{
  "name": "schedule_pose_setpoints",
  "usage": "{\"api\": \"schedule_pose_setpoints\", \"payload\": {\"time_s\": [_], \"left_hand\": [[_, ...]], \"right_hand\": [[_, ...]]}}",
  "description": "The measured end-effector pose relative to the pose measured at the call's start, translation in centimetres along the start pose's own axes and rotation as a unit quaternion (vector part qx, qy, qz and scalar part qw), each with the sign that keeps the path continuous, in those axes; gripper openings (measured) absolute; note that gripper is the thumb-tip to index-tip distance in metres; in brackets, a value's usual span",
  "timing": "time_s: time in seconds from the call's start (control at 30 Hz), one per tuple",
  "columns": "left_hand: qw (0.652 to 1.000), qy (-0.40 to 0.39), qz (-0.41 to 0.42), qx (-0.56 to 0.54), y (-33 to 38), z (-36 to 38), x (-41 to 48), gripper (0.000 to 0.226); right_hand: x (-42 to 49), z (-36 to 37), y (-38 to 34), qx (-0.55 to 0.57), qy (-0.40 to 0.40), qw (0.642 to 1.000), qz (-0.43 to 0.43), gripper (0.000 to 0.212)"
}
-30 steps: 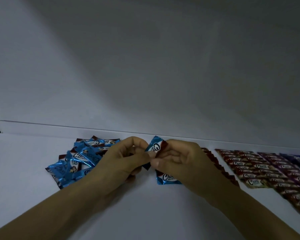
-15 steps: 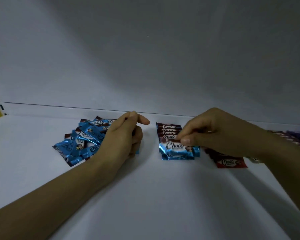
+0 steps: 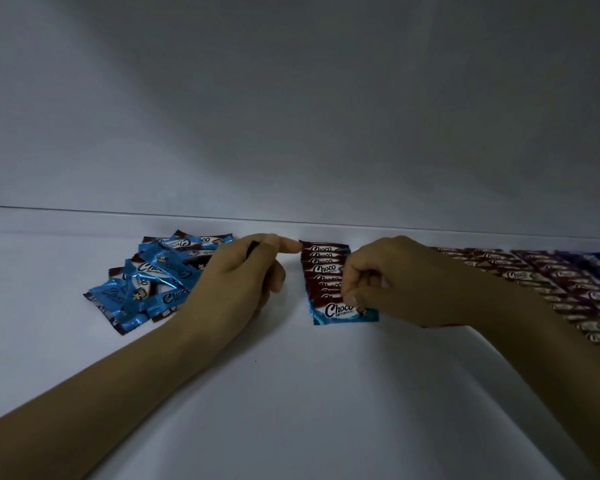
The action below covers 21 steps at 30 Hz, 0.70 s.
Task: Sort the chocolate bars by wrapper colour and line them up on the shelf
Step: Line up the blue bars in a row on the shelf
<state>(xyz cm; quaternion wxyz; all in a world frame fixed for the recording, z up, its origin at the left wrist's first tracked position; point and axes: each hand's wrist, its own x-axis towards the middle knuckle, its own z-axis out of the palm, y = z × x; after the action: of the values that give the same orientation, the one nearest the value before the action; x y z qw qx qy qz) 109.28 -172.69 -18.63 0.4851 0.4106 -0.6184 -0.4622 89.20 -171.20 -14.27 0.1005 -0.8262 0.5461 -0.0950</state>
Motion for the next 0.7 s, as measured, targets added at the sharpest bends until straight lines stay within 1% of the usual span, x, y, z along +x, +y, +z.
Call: {"api": "schedule_pose_setpoints", "payload": {"time_s": [0.07, 0.17, 0.23, 0.33, 0.4, 0.47, 0.53, 0.6, 0.63, 0.67, 0.7], "left_hand": [[0.999, -0.030, 0.029, 0.007, 0.4, 0.0, -0.1, 0.035], [0.995, -0.073, 0.069, 0.015, 0.5, 0.2, -0.4, 0.040], [0.993, -0.080, 0.081, 0.007, 0.2, 0.3, -0.6, 0.042], [0.993, -0.072, 0.082, -0.038, 0.2, 0.4, -0.8, 0.043], [0.993, -0.050, 0.060, -0.093, 0.5, 0.6, -0.7, 0.041], [0.983, -0.027, 0.027, -0.179, 1.2, 1.0, -0.5, 0.043], [0.973, -0.013, 0.018, -0.229, 1.8, 1.1, -0.5, 0.045], [0.970, -0.013, 0.024, -0.243, 2.4, 1.1, -0.6, 0.046], [0.970, -0.017, 0.027, -0.241, 2.5, 1.0, -0.7, 0.046], [0.973, -0.019, 0.033, -0.227, 2.6, 1.0, -0.8, 0.046], [0.980, -0.015, 0.045, -0.196, 2.6, 0.9, -0.8, 0.044]], "right_hand": [[0.1, 0.1, -0.2, 0.004, 0.004, 1.000, 0.004, 0.011], [0.1, 0.1, -0.6, -0.031, 0.013, 0.999, 0.003, 0.010], [0.0, 0.2, -0.8, -0.050, 0.022, 0.998, 0.002, 0.011], [-0.3, 0.3, -1.2, -0.044, 0.055, 0.997, 0.008, 0.021], [-0.2, 0.6, -2.0, 0.037, 0.111, 0.993, 0.004, 0.019], [0.0, 1.1, -3.4, 0.178, 0.151, 0.972, -0.008, 0.012], [0.2, 1.8, -5.0, 0.285, 0.132, 0.949, -0.027, 0.015], [0.3, 2.3, -6.2, 0.328, 0.112, 0.937, -0.054, 0.014], [0.3, 2.2, -6.4, 0.346, 0.113, 0.930, -0.055, 0.007], [0.3, 2.0, -6.3, 0.367, 0.123, 0.921, -0.046, 0.004], [0.2, 1.8, -6.1, 0.388, 0.135, 0.911, -0.028, 0.008]]}}
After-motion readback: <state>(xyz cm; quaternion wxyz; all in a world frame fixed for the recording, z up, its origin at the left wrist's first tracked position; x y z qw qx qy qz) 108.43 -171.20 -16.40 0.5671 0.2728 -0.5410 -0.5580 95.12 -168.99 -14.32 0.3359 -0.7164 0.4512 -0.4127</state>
